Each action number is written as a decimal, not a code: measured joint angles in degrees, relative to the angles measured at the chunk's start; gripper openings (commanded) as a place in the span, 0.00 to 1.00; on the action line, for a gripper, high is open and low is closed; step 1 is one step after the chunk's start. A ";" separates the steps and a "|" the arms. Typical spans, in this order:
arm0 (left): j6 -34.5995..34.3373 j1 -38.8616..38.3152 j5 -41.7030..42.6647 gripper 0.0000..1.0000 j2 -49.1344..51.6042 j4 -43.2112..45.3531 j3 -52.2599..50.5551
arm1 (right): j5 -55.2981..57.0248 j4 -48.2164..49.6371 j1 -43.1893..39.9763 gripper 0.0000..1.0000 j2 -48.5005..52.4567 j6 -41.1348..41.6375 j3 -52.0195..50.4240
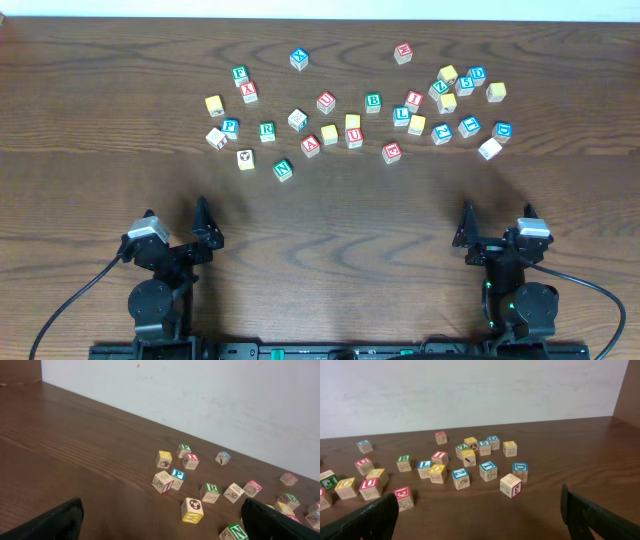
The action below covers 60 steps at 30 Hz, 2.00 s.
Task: Spell out ROBOT
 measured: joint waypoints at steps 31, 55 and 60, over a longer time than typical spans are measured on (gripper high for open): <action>-0.02 0.00 0.00 0.99 0.00 0.00 0.00 | 0.00 -0.02 0.00 0.99 0.00 0.00 0.00; -0.02 0.00 -0.35 0.99 0.00 -1.14 0.87 | 0.00 0.00 0.00 0.99 0.00 0.00 0.00; 0.07 0.00 -0.85 0.99 0.00 -2.10 4.15 | 0.00 -0.02 0.00 0.99 0.00 0.00 0.00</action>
